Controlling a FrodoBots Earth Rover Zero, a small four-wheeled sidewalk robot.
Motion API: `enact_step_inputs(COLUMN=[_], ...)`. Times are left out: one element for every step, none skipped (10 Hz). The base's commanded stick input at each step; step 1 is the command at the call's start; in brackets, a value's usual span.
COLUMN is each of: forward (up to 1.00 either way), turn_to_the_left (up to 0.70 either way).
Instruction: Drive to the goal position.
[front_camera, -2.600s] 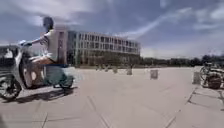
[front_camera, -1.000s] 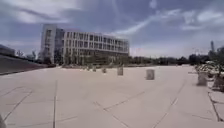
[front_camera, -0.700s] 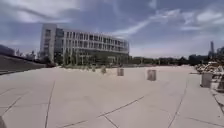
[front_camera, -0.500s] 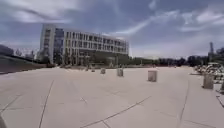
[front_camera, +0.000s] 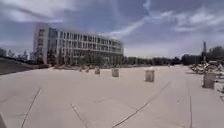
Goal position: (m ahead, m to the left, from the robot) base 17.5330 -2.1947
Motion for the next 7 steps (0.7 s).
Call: enact_step_inputs(forward=[0.6,0.6,0.6,0.6,0.6,0.6,0.6], turn_to_the_left=[-0.15,-0.15,-0.15,-0.15,-0.13,-0.08,-0.03])
